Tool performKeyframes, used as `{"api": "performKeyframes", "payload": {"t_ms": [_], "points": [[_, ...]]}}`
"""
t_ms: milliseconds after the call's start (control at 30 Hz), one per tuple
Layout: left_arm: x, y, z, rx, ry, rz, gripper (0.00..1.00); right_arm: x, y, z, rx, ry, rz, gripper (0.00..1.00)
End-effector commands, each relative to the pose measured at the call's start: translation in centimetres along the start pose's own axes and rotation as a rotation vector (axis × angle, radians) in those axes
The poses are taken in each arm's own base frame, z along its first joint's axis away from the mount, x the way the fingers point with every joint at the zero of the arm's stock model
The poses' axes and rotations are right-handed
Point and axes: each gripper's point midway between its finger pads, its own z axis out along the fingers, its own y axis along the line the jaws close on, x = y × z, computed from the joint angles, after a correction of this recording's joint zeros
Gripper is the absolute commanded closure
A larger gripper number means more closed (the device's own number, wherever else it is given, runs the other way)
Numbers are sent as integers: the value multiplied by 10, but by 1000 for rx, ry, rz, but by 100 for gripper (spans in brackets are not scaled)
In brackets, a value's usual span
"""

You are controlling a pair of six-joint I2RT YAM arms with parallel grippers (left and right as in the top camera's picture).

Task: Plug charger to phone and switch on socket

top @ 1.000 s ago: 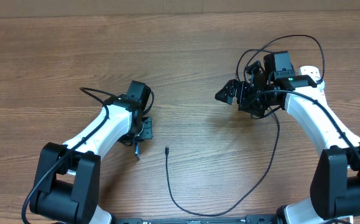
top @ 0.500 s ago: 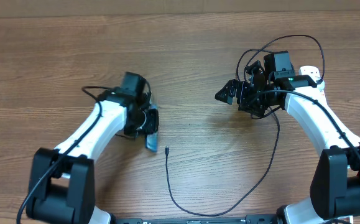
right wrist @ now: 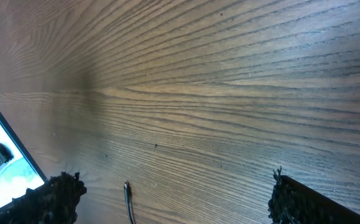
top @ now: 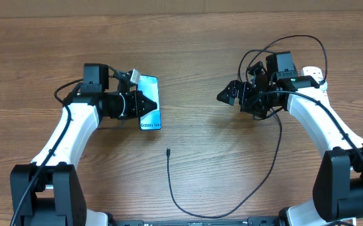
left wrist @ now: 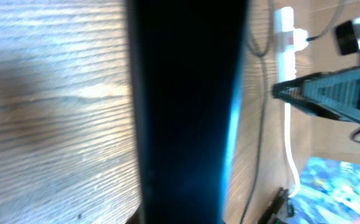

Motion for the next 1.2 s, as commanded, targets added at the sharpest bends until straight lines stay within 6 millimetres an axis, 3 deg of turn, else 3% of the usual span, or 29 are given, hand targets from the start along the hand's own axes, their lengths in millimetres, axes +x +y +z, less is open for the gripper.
{"api": "performKeyframes", "payload": {"t_ms": [0,200,533,900,1167], "points": [[10,-13,-3,112,0,36,96,-1,2,-2,3,-9,-14,0],[19,9,5,109,-40,19,96,-1,2,-2,3,-9,-14,0],[-1,34,-10,84,-153,-13,96,-1,2,-2,3,-9,-14,0],[-6,36,-13,80,-172,0,96,-1,2,-2,3,-9,-14,0],[-4,26,-14,136,-163,7,96,6,6,-2,-25,22,3,0]]}}
